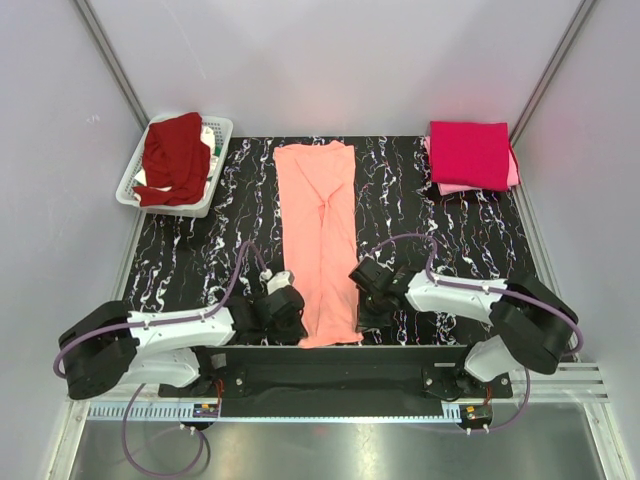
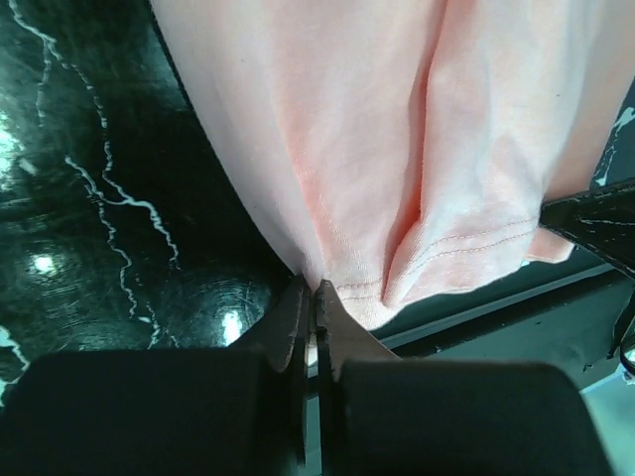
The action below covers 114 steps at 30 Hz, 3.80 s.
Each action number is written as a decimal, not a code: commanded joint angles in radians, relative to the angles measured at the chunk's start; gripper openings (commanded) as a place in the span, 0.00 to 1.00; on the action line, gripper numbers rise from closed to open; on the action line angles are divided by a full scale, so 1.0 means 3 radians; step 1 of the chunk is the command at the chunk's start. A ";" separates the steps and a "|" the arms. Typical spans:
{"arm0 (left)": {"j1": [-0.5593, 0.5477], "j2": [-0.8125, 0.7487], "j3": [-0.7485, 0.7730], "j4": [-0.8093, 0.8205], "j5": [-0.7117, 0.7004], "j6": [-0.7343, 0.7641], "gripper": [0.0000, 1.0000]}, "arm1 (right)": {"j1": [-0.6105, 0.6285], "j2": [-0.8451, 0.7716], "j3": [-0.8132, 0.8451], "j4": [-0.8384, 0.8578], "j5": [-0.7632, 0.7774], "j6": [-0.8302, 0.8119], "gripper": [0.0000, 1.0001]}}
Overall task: Fold and stack the t-shirts
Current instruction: Fold the tshirt
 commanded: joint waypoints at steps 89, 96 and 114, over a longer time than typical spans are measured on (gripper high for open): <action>-0.1112 -0.0712 0.0864 -0.1835 -0.0851 -0.1118 0.00 | 0.0162 -0.2667 -0.0709 -0.0873 0.0160 0.0919 0.00; -0.1041 -0.0707 0.1098 -0.2029 -0.1071 -0.1026 0.02 | 0.0162 -0.2075 -0.0167 -0.0909 0.0441 0.0577 0.00; 0.1075 0.0223 0.2044 -0.1457 -0.0121 0.1162 0.06 | -0.0803 -0.0173 0.1898 -0.0996 0.0718 -0.0896 0.00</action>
